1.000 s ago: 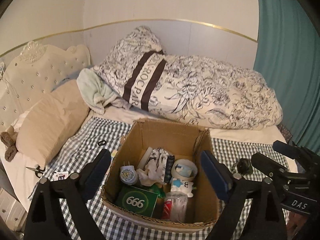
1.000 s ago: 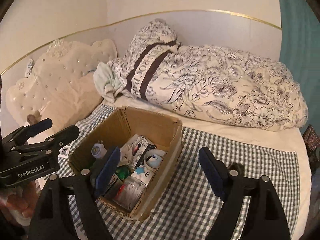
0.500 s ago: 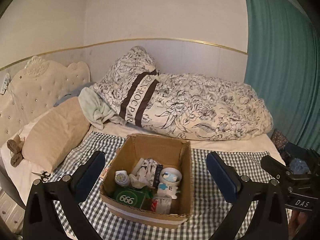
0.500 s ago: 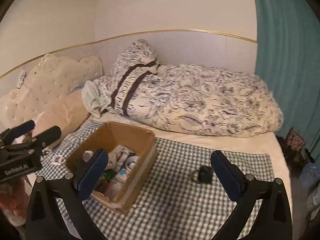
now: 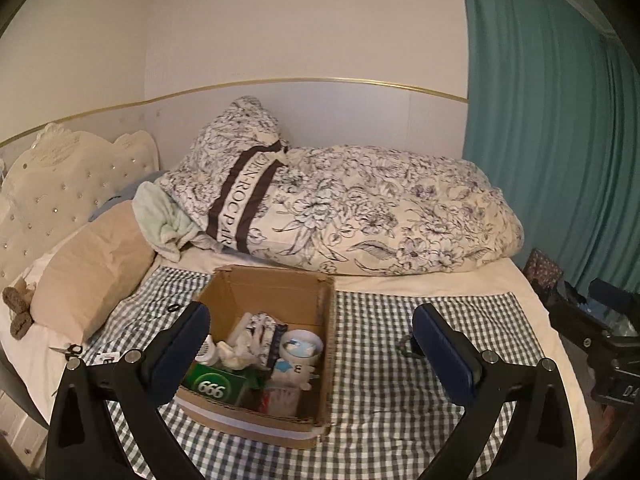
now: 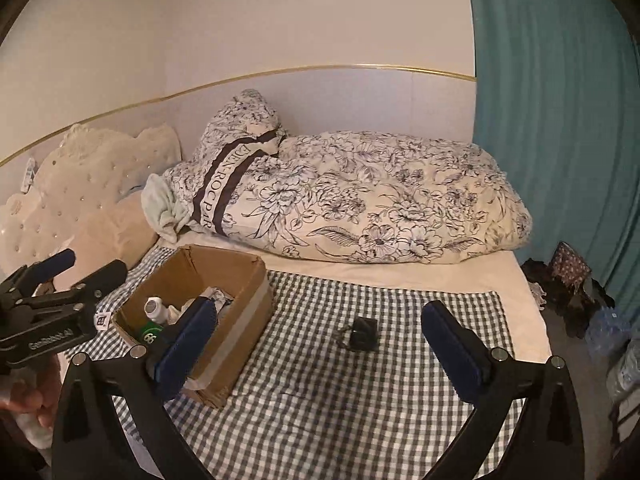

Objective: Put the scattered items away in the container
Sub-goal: 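Move the left tool across the checkered cloth toward the dark bead bracelet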

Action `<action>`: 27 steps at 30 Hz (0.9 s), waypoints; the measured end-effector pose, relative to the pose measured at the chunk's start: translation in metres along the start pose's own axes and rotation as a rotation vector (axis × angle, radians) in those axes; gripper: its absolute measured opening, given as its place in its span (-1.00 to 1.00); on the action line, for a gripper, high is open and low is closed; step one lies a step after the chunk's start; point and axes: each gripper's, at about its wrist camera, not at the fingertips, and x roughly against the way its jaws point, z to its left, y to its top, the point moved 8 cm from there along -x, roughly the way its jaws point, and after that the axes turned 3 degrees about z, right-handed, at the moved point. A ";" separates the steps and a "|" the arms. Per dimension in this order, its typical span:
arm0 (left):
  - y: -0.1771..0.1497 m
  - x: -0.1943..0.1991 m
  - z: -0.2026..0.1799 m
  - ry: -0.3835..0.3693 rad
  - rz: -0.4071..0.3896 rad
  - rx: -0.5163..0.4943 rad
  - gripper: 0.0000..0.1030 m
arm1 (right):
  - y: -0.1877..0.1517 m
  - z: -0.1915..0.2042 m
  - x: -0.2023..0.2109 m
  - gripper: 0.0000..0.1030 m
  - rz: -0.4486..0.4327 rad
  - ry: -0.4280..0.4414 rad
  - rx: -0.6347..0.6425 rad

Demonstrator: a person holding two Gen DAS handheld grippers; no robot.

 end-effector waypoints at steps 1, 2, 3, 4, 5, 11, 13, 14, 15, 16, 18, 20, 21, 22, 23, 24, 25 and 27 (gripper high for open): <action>0.000 -0.001 -0.006 -0.005 0.000 -0.007 1.00 | 0.000 -0.003 0.002 1.00 -0.003 -0.004 0.000; 0.001 -0.001 -0.009 -0.009 0.000 -0.011 1.00 | -0.001 -0.007 0.003 1.00 -0.005 -0.012 0.000; 0.001 -0.001 -0.013 -0.013 -0.001 -0.015 1.00 | -0.002 -0.011 0.004 0.99 -0.005 -0.021 -0.001; 0.001 -0.002 -0.017 -0.017 -0.001 -0.018 1.00 | -0.003 -0.015 0.005 0.99 -0.002 -0.030 -0.002; 0.002 -0.002 -0.021 -0.022 -0.001 -0.020 1.00 | -0.004 -0.018 0.005 0.99 0.002 -0.037 -0.003; 0.002 -0.007 -0.042 -0.047 -0.001 -0.036 1.00 | -0.010 -0.039 0.002 0.99 0.013 -0.054 -0.017; 0.001 -0.011 -0.047 -0.043 0.003 -0.043 1.00 | -0.013 -0.045 -0.003 1.00 0.025 -0.067 -0.012; 0.000 -0.015 -0.051 -0.039 0.006 -0.046 1.00 | -0.015 -0.049 -0.007 0.99 0.031 -0.079 -0.008; -0.001 -0.018 -0.053 -0.039 0.010 -0.048 1.00 | -0.017 -0.052 -0.010 1.00 0.037 -0.086 -0.005; -0.003 -0.022 -0.057 -0.044 0.016 -0.050 1.00 | -0.019 -0.055 -0.013 1.00 0.041 -0.088 -0.004; -0.007 -0.032 -0.063 -0.057 0.032 -0.054 1.00 | -0.024 -0.061 -0.019 1.00 0.043 -0.089 -0.006; -0.011 -0.040 -0.069 -0.063 0.045 -0.059 1.00 | -0.028 -0.067 -0.028 1.00 0.051 -0.097 -0.009; -0.013 -0.044 -0.071 -0.065 0.051 -0.063 1.00 | -0.031 -0.071 -0.033 1.00 0.059 -0.103 -0.010; -0.016 -0.050 -0.074 -0.067 0.058 -0.067 1.00 | -0.034 -0.074 -0.039 1.00 0.069 -0.102 -0.014; -0.018 -0.055 -0.076 -0.069 0.066 -0.071 1.00 | -0.037 -0.077 -0.046 1.00 0.079 -0.095 -0.021; -0.020 -0.061 -0.078 -0.070 0.073 -0.073 1.00 | -0.040 -0.079 -0.052 1.00 0.086 -0.089 -0.029; -0.022 -0.068 -0.080 -0.073 0.082 -0.073 1.00 | -0.044 -0.082 -0.058 1.00 0.093 -0.087 -0.037; -0.026 -0.078 -0.080 -0.076 0.096 -0.069 1.00 | -0.050 -0.088 -0.072 1.00 0.109 -0.089 -0.044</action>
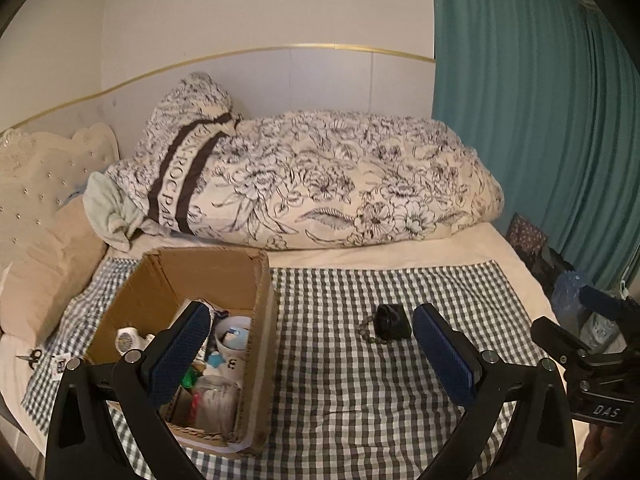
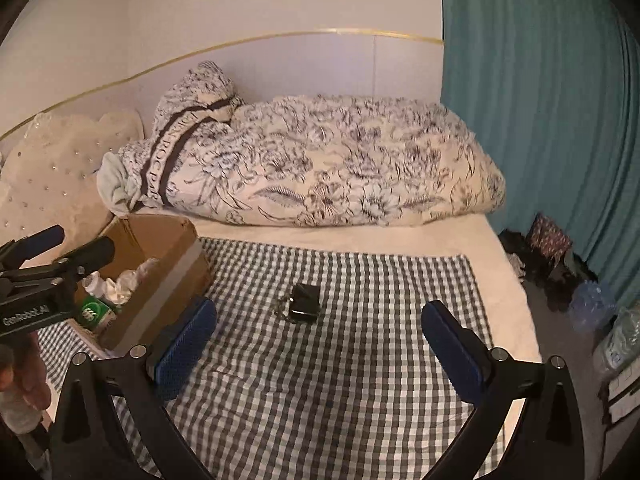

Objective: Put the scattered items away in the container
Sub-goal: 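Move the left tool across the checkered cloth toward the dark bead bracelet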

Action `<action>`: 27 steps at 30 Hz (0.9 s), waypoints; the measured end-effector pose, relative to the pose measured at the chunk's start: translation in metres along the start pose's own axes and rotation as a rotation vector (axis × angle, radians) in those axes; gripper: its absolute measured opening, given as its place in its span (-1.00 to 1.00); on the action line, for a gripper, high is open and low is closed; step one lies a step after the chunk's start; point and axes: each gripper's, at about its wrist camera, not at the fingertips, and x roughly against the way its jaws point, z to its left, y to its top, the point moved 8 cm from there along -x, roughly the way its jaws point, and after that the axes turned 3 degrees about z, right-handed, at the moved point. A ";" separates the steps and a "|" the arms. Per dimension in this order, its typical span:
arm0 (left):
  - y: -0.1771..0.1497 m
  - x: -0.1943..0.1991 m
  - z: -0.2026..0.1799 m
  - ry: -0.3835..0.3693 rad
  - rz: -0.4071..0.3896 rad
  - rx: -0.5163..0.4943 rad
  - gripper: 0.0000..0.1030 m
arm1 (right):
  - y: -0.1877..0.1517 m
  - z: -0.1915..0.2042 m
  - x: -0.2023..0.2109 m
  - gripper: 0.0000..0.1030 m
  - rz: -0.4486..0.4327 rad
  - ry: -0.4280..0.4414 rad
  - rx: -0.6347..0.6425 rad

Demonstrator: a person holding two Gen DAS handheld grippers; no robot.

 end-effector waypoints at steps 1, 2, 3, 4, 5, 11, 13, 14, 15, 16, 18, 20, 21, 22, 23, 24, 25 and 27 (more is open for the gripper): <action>-0.002 -0.006 0.000 -0.003 0.007 0.003 1.00 | -0.002 -0.001 -0.008 1.00 0.009 -0.002 0.001; -0.004 -0.014 0.000 -0.006 0.017 0.006 1.00 | -0.004 -0.002 -0.016 1.00 0.018 -0.006 0.003; -0.005 -0.020 0.000 -0.008 0.026 0.009 1.00 | -0.006 -0.003 -0.025 1.00 0.028 -0.013 0.008; -0.007 -0.028 0.000 -0.011 0.035 0.013 1.00 | -0.009 -0.004 -0.034 1.00 0.038 -0.021 0.015; -0.009 -0.036 0.000 -0.014 0.047 0.019 1.00 | -0.011 -0.004 -0.044 1.00 0.044 -0.024 0.019; -0.018 -0.079 -0.007 -0.030 0.093 0.019 1.00 | -0.022 -0.003 -0.105 1.00 0.109 0.029 0.003; -0.022 -0.093 -0.011 -0.025 0.107 0.001 1.00 | -0.026 -0.001 -0.124 1.00 0.142 0.032 0.004; -0.023 -0.099 -0.013 -0.023 0.113 -0.004 1.00 | -0.028 -0.001 -0.134 1.00 0.159 0.035 0.004; -0.023 -0.103 -0.014 -0.025 0.116 -0.006 1.00 | -0.030 0.000 -0.142 1.00 0.171 0.041 0.000; -0.024 -0.108 -0.016 -0.028 0.120 -0.006 1.00 | -0.031 0.001 -0.150 1.00 0.177 0.048 -0.005; -0.024 -0.117 -0.019 -0.038 0.123 0.000 1.00 | -0.033 0.003 -0.164 1.00 0.186 0.059 -0.013; -0.023 -0.125 -0.021 -0.040 0.122 0.004 1.00 | -0.034 0.006 -0.178 0.99 0.193 0.074 -0.021; -0.022 -0.128 -0.022 -0.038 0.120 0.003 1.00 | -0.033 0.007 -0.184 0.99 0.196 0.080 -0.025; -0.022 -0.132 -0.023 -0.034 0.119 0.001 1.00 | -0.033 0.009 -0.192 0.99 0.199 0.087 -0.027; -0.021 -0.136 -0.024 -0.031 0.119 -0.005 1.00 | -0.033 0.011 -0.200 0.99 0.203 0.092 -0.028; -0.021 -0.139 -0.025 -0.026 0.118 -0.010 1.00 | -0.033 0.013 -0.208 0.99 0.209 0.097 -0.029; -0.021 -0.142 -0.025 -0.024 0.117 -0.013 1.00 | -0.033 0.015 -0.215 0.99 0.214 0.100 -0.029; -0.021 -0.149 -0.025 -0.018 0.117 -0.017 1.00 | -0.034 0.017 -0.231 0.99 0.224 0.103 -0.030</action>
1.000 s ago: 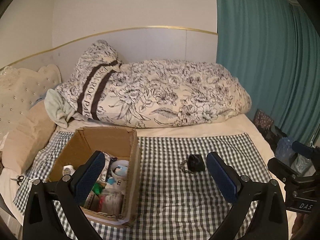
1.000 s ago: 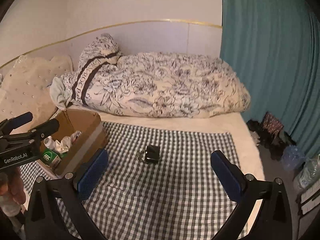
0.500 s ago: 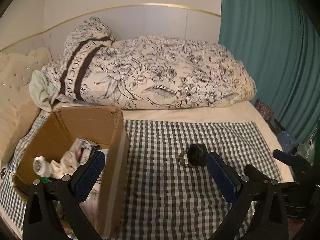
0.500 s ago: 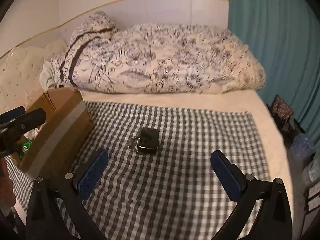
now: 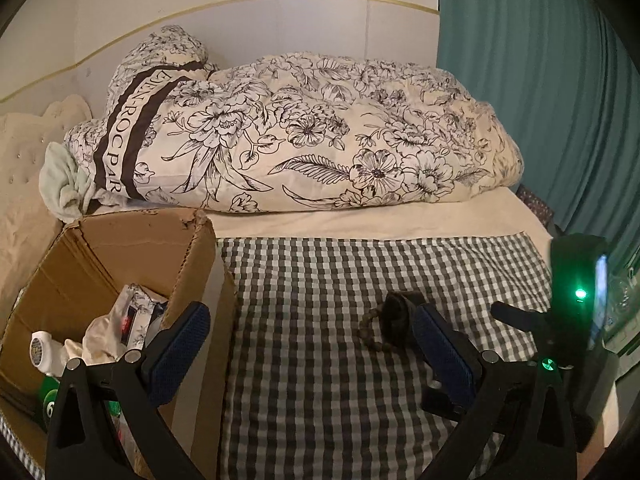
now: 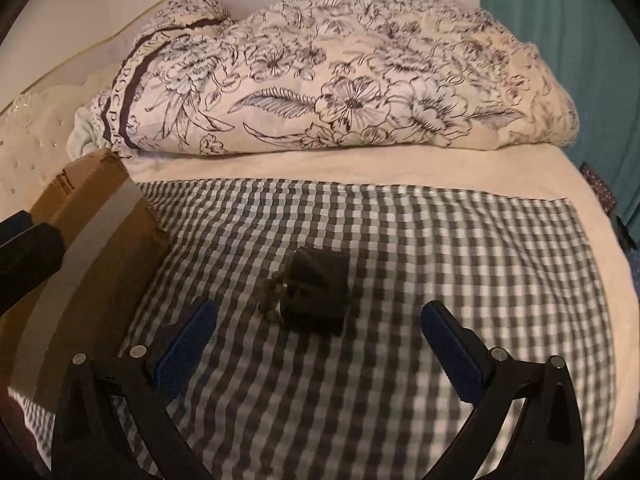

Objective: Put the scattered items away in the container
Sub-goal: 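Move the left tool across the checkered cloth toward the dark bead bracelet, then lower the left tool and close it on the dark bead bracelet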

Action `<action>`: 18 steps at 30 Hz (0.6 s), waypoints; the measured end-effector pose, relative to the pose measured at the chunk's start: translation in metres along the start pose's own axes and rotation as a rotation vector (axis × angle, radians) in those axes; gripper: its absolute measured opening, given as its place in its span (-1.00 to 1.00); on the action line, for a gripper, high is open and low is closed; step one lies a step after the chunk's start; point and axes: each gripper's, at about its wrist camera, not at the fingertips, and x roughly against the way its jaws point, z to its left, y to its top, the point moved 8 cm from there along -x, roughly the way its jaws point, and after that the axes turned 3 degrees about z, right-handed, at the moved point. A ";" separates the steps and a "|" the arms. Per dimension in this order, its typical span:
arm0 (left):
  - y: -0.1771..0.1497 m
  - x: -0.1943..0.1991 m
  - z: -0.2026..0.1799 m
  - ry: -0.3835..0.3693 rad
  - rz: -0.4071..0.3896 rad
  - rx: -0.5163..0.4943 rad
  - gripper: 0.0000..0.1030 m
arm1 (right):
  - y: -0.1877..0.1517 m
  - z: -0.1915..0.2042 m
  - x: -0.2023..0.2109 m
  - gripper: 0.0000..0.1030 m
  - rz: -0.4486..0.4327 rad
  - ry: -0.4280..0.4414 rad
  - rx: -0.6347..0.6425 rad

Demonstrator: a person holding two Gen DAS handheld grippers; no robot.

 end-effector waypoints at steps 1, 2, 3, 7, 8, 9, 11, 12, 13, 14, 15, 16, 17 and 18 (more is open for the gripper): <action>0.000 -0.004 0.000 0.001 0.002 0.000 1.00 | 0.000 0.000 -0.006 0.99 0.005 0.001 0.000; -0.001 -0.011 0.000 0.002 0.009 0.003 1.00 | 0.000 0.000 -0.012 0.99 0.012 0.001 0.000; -0.001 -0.015 0.001 0.003 0.014 0.005 1.00 | -0.001 0.000 -0.020 0.98 0.019 0.001 -0.001; -0.006 -0.032 -0.002 0.000 0.032 0.021 1.00 | -0.006 -0.006 -0.044 0.57 0.062 0.002 -0.014; -0.007 -0.035 -0.003 0.000 0.035 0.018 1.00 | -0.008 -0.008 -0.049 0.28 0.076 0.004 -0.015; -0.007 -0.038 -0.005 0.001 0.038 0.014 1.00 | -0.009 -0.009 -0.054 0.11 0.087 0.009 -0.015; -0.009 -0.045 -0.008 0.002 0.046 0.004 1.00 | -0.012 -0.012 -0.057 -0.08 0.087 0.008 -0.015; -0.010 -0.047 -0.010 0.000 0.048 0.001 1.00 | -0.013 -0.014 -0.055 -0.08 0.073 0.015 -0.019; -0.011 -0.050 -0.013 -0.001 0.052 -0.003 1.00 | -0.013 -0.017 -0.054 -0.09 0.064 0.019 -0.024; -0.012 -0.053 -0.015 -0.002 0.056 -0.005 1.00 | -0.013 -0.021 -0.051 -0.09 0.054 0.014 -0.027; -0.013 -0.057 -0.017 -0.004 0.060 -0.008 1.00 | -0.014 -0.026 -0.048 -0.09 0.039 0.004 -0.031; -0.014 -0.062 -0.021 -0.007 0.066 -0.012 1.00 | -0.014 -0.031 -0.045 -0.09 0.029 -0.004 -0.036; -0.016 -0.067 -0.025 -0.013 0.073 -0.016 1.00 | -0.014 -0.036 -0.042 -0.09 0.024 -0.008 -0.039; -0.017 -0.072 -0.030 -0.020 0.081 -0.020 1.00 | -0.014 -0.041 -0.040 -0.09 0.020 -0.009 -0.044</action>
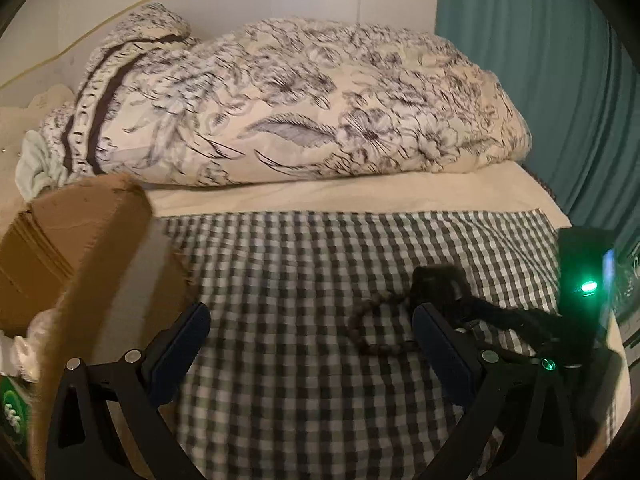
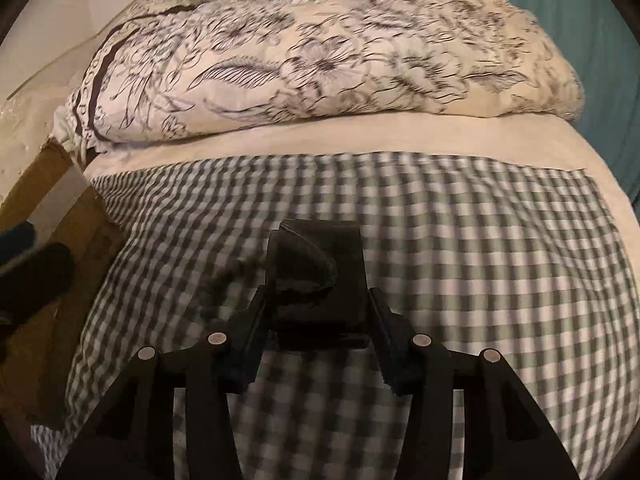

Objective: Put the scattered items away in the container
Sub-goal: 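Lower the left tool and close it on the dark bead bracelet, then lift and carry the bead bracelet in the left tool over the box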

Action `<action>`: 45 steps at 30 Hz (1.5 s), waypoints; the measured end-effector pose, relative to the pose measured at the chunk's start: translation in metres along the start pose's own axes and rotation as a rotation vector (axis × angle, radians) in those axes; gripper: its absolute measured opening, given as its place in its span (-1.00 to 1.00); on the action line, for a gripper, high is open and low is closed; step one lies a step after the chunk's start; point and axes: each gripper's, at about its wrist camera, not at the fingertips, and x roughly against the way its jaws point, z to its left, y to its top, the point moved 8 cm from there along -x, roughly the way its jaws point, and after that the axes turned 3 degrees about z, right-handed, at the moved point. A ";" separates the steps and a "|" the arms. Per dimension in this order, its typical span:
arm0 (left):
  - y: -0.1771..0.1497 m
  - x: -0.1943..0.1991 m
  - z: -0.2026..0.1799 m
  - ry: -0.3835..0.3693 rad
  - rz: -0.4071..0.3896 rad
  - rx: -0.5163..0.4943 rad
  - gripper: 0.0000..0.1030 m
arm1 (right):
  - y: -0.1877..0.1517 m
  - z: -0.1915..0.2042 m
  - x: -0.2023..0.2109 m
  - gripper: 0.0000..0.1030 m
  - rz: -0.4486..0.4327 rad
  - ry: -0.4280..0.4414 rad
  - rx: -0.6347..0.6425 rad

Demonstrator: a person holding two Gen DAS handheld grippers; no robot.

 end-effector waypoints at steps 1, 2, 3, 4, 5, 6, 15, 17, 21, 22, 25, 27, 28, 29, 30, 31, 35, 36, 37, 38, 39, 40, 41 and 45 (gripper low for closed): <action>-0.002 -0.008 -0.006 -0.009 0.012 -0.005 1.00 | 0.000 -0.006 0.003 -0.09 -0.004 -0.008 -0.005; -0.004 -0.014 -0.011 -0.016 0.020 -0.008 1.00 | -0.001 -0.014 0.006 -0.09 -0.008 -0.026 -0.006; -0.005 -0.020 -0.017 -0.023 0.026 -0.012 1.00 | -0.001 -0.019 0.008 -0.09 -0.011 -0.041 -0.006; -0.006 -0.029 -0.024 -0.033 0.033 -0.018 1.00 | -0.001 -0.025 0.010 -0.09 -0.013 -0.046 -0.010; -0.007 -0.035 -0.029 -0.036 0.037 -0.021 1.00 | -0.002 -0.032 0.012 -0.09 -0.014 -0.049 -0.018; -0.009 -0.041 -0.033 -0.035 0.042 -0.026 1.00 | -0.003 -0.037 0.014 -0.09 -0.014 -0.052 -0.024; -0.024 -0.097 -0.065 -0.080 0.144 -0.051 1.00 | -0.010 -0.071 0.024 -0.09 -0.032 -0.083 -0.055; -0.032 -0.111 -0.066 -0.089 0.189 -0.051 1.00 | -0.011 -0.072 0.024 -0.09 -0.033 -0.080 -0.057; -0.034 -0.119 -0.064 -0.118 0.179 -0.036 1.00 | -0.015 -0.073 0.024 -0.09 -0.033 -0.079 -0.065; -0.034 -0.119 -0.064 -0.113 0.177 -0.036 0.94 | -0.016 -0.073 0.024 -0.09 -0.033 -0.079 -0.068; -0.033 -0.114 -0.061 -0.094 0.159 -0.030 0.36 | -0.018 -0.072 0.025 -0.09 -0.029 -0.079 -0.071; -0.032 -0.108 -0.059 -0.098 0.151 -0.035 -0.23 | -0.020 -0.070 0.027 -0.09 -0.028 -0.080 -0.070; -0.033 -0.106 -0.059 -0.117 0.159 -0.032 -0.56 | -0.020 -0.069 0.028 -0.09 -0.028 -0.080 -0.067; -0.032 -0.104 -0.057 -0.134 0.167 -0.021 -0.56 | -0.020 -0.068 0.030 -0.09 -0.029 -0.081 -0.064; -0.032 -0.101 -0.056 -0.141 0.172 -0.012 -0.56 | -0.021 -0.067 0.032 -0.09 -0.029 -0.081 -0.062; -0.030 -0.099 -0.055 -0.136 0.171 -0.012 -0.57 | -0.021 -0.065 0.034 -0.09 -0.029 -0.081 -0.060; -0.030 -0.077 -0.053 -0.124 0.133 -0.023 -0.58 | -0.021 -0.057 0.045 -0.09 -0.036 -0.079 -0.053; -0.030 -0.072 -0.052 -0.124 0.128 -0.022 -0.58 | -0.021 -0.055 0.049 -0.09 -0.039 -0.077 -0.051; -0.030 -0.065 -0.051 -0.126 0.124 -0.019 -0.58 | -0.021 -0.052 0.053 -0.09 -0.041 -0.076 -0.049; -0.029 -0.058 -0.049 -0.129 0.120 -0.013 -0.58 | -0.021 -0.049 0.057 -0.09 -0.044 -0.074 -0.047; -0.029 -0.053 -0.047 -0.131 0.117 -0.008 -0.58 | -0.022 -0.046 0.062 -0.09 -0.048 -0.072 -0.046; -0.029 -0.046 -0.044 -0.131 0.111 -0.003 -0.58 | -0.022 -0.042 0.068 -0.09 -0.053 -0.070 -0.043; -0.028 -0.037 -0.042 -0.131 0.104 -0.001 -0.58 | -0.023 -0.039 0.073 -0.09 -0.057 -0.069 -0.041; -0.021 -0.005 -0.035 -0.134 0.072 0.009 -0.58 | -0.024 -0.028 0.098 -0.09 -0.080 -0.061 -0.043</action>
